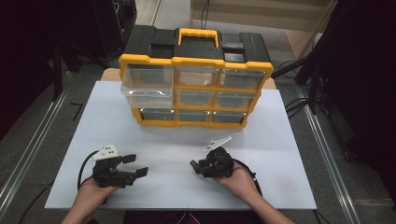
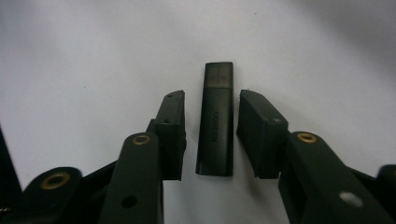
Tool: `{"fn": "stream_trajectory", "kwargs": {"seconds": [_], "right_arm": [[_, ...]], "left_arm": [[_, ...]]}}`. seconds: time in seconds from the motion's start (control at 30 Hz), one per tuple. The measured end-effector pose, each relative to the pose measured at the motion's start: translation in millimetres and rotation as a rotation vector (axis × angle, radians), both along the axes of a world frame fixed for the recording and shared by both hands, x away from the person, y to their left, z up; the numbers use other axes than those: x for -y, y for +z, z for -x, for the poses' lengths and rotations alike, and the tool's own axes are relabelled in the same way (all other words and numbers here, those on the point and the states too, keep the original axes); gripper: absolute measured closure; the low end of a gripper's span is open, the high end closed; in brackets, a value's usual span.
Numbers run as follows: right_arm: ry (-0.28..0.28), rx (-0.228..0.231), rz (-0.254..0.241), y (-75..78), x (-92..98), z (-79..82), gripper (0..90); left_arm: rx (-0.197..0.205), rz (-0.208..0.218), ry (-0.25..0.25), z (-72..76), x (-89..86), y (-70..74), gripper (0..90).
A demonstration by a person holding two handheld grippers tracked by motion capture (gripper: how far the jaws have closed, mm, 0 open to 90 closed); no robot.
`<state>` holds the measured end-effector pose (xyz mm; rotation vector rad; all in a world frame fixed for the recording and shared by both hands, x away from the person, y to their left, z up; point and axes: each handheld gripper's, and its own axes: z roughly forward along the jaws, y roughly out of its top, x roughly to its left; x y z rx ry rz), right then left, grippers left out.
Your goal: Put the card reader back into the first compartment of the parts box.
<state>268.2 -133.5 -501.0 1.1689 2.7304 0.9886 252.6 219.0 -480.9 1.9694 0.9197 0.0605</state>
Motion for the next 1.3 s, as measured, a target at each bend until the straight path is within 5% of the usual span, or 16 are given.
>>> {"fn": "stream_trajectory", "kwargs": {"seconds": [0.2, 0.67, 0.97, 1.3], "right_arm": [[-0.025, 0.024, 0.03, 0.3, -2.4, 2.8, 70.2], [-0.015, -0.074, -0.055, -1.9, 8.7, -10.0, 71.2], [0.001, -0.057, -0.073, 8.2, 12.6, -13.0, 71.2], [0.101, -0.048, -0.091, 23.7, 16.3, -14.0, 71.2]], "left_arm": [[0.001, -0.004, 0.001, -0.1, 0.2, 0.0, 22.7], [0.0, 0.0, 0.003, 0.0, -0.1, 0.3, 22.7], [0.0, -0.003, 0.002, 0.1, -0.2, 0.4, 22.7], [0.001, -0.001, 0.007, 0.2, -0.4, 0.2, 22.7]]}}
